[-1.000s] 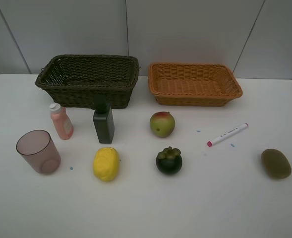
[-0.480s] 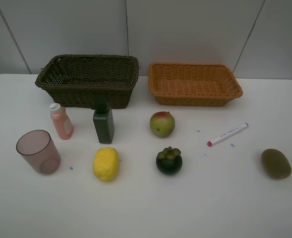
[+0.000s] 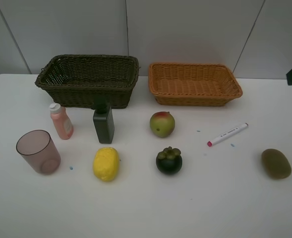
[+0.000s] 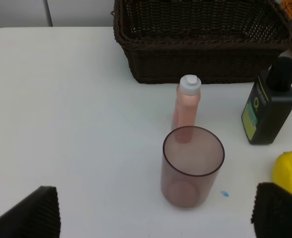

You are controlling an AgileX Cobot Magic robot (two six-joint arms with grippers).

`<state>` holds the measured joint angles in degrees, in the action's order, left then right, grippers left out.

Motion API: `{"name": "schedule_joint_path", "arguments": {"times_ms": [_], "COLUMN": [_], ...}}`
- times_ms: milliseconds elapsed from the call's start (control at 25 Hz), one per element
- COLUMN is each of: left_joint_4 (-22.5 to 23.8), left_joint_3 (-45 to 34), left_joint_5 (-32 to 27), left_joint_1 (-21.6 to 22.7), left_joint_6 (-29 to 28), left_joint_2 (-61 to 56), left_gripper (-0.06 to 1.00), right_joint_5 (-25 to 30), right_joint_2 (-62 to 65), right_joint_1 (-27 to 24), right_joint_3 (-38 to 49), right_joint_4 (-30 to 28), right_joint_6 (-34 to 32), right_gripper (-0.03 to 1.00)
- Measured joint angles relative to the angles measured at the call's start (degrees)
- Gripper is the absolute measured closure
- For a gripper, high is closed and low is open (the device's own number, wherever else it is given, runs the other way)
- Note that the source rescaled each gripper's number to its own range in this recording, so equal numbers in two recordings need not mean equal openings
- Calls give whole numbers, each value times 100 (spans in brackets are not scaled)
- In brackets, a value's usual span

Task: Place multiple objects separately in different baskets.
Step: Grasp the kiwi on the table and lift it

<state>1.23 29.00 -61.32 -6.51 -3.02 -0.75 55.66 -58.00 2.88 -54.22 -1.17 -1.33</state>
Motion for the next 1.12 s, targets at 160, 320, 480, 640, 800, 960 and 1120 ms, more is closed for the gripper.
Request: {"name": "schedule_joint_path", "arguments": {"times_ms": [160, 320, 480, 640, 800, 960, 1120], "left_joint_4": [0, 0, 0, 0, 0, 0, 0], "left_joint_3": [0, 0, 0, 0, 0, 0, 0], "left_joint_5": [0, 0, 0, 0, 0, 0, 0], "left_joint_1": [0, 0, 0, 0, 0, 0, 0], "left_joint_6": [0, 0, 0, 0, 0, 0, 0], "left_joint_2": [0, 0, 0, 0, 0, 0, 0], "left_gripper": [-6, -6, -6, -6, -6, -6, -6], "right_joint_5": [-204, -254, -232, -104, 144, 198, 71], "right_joint_2": [-374, -948, -1559, -1954, -2094, -2100, -2100], "right_joint_1": [0, 0, 0, 0, 0, -6, -56], "right_joint_3": [0, 0, 0, 0, 0, 21, 288], "right_joint_4": [117, 117, 117, -107, -418, -565, -678], "right_joint_6": [65, 84, 84, -6, -180, -280, -320], "right_gripper": [17, 17, 17, 17, 17, 17, 17]}}
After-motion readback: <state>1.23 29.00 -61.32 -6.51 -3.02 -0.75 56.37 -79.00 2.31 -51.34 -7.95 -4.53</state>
